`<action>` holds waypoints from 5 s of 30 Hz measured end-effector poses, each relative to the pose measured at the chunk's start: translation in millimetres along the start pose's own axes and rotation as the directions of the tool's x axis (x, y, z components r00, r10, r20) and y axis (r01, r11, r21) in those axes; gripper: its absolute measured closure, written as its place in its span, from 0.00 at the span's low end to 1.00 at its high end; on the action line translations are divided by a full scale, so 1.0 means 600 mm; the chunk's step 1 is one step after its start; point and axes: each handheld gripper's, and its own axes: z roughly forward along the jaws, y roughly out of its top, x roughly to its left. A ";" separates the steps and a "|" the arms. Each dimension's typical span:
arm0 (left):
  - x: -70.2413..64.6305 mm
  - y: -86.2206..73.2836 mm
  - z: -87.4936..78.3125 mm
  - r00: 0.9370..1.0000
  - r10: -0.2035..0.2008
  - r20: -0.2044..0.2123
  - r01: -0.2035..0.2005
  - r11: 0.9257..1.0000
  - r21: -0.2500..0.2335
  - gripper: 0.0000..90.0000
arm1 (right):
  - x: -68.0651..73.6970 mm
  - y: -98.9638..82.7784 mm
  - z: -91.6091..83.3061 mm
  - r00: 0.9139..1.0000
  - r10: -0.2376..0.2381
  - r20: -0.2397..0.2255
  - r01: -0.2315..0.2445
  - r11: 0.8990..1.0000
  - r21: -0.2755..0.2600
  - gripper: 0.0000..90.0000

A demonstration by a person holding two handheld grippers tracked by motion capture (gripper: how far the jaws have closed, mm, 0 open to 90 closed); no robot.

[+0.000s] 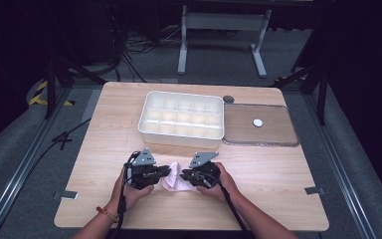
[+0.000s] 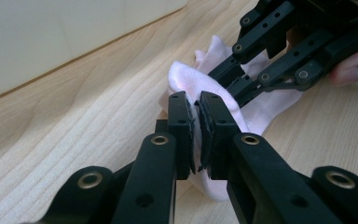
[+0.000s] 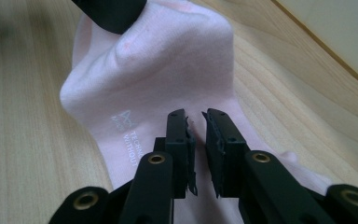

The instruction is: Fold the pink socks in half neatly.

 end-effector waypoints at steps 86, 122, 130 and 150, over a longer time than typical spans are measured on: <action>-0.080 0.083 0.141 0.981 0.186 0.049 -0.191 0.967 0.166 0.93 | -0.074 -0.071 -0.076 0.989 0.122 0.086 -0.121 0.993 -0.018 0.87; -0.062 0.047 0.076 0.979 0.187 0.079 -0.196 0.972 0.132 0.98 | -0.045 -0.072 -0.095 0.998 0.042 0.042 -0.042 0.999 0.008 0.85; -0.088 0.048 0.099 0.967 0.231 0.109 -0.244 0.960 0.133 0.97 | -0.046 -0.070 -0.089 0.998 0.051 0.038 -0.052 0.999 0.012 0.85; -0.088 0.030 0.093 0.950 0.256 0.178 -0.280 0.952 0.124 0.75 | -0.013 -0.020 -0.131 0.999 0.024 0.034 -0.019 0.988 -0.154 0.80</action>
